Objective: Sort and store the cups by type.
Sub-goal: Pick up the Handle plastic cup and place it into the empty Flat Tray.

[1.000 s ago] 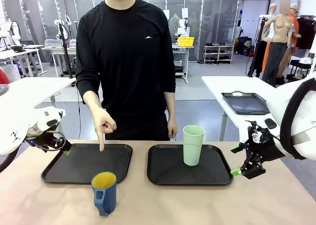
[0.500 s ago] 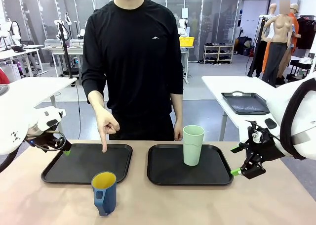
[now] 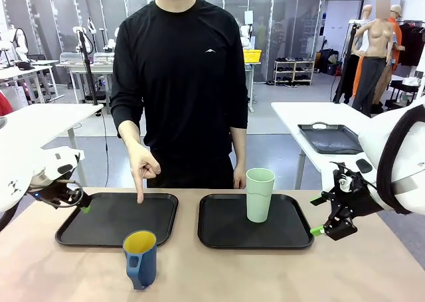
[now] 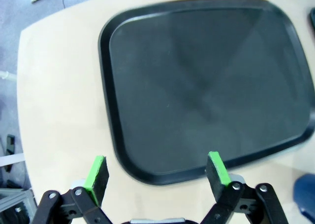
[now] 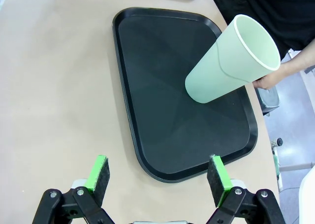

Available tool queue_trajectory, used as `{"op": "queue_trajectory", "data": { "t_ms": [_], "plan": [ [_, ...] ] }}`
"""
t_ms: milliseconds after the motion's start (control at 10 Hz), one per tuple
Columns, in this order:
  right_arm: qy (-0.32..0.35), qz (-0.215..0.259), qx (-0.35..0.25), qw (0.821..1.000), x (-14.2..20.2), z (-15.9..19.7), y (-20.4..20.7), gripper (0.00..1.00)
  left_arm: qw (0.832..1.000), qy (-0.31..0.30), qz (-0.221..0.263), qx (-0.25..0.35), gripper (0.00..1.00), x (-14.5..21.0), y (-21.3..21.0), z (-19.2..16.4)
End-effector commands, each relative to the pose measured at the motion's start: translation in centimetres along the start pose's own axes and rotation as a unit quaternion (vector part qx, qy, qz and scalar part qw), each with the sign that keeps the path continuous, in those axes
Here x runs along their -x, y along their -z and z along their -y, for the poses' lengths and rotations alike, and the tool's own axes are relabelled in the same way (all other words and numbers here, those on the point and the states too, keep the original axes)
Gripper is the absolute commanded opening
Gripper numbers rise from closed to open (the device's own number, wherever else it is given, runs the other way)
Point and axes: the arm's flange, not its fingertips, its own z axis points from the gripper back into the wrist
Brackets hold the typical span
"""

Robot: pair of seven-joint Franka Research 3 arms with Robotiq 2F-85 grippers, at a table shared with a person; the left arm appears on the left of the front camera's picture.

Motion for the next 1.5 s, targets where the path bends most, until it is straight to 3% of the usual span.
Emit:
{"op": "queue_trajectory", "data": {
  "t_ms": [0,200,500,700,900,1000,1300,1400],
  "plan": [
    [-0.002,0.000,0.000,1.000,0.0,0.0,0.1,1.00,1.000,0.023,-0.007,-0.002,1.00,3.1,-2.4,-2.4],
    [-0.002,0.000,0.000,1.000,0.0,0.0,0.1,1.00,0.996,0.084,-0.006,-0.015,1.00,3.4,-3.6,-5.5],
    [-0.002,0.000,0.000,1.000,0.0,0.0,0.1,1.00,0.974,0.223,-0.040,-0.002,1.00,1.9,-3.8,-8.8],
    [-0.002,0.000,0.000,1.000,0.0,0.0,0.1,1.00,0.940,0.333,-0.068,0.000,1.00,1.4,-3.6,-9.3],
    [-0.002,0.000,0.000,1.000,0.0,0.0,0.1,1.00,0.913,0.401,-0.066,0.027,1.00,1.4,-3.2,-8.7],
    [-0.002,0.000,0.000,1.000,0.0,0.0,0.1,1.00,0.892,0.446,-0.061,0.052,1.00,1.6,-2.7,-8.4],
    [-0.002,0.000,0.000,1.000,0.0,0.0,0.1,1.00,0.845,0.518,-0.082,0.106,1.00,3.1,-2.7,-7.2],
    [-0.002,0.000,0.000,1.000,0.0,0.0,0.1,1.00,0.839,0.526,-0.089,0.107,1.00,3.3,-2.7,-7.0]
  ]
}}
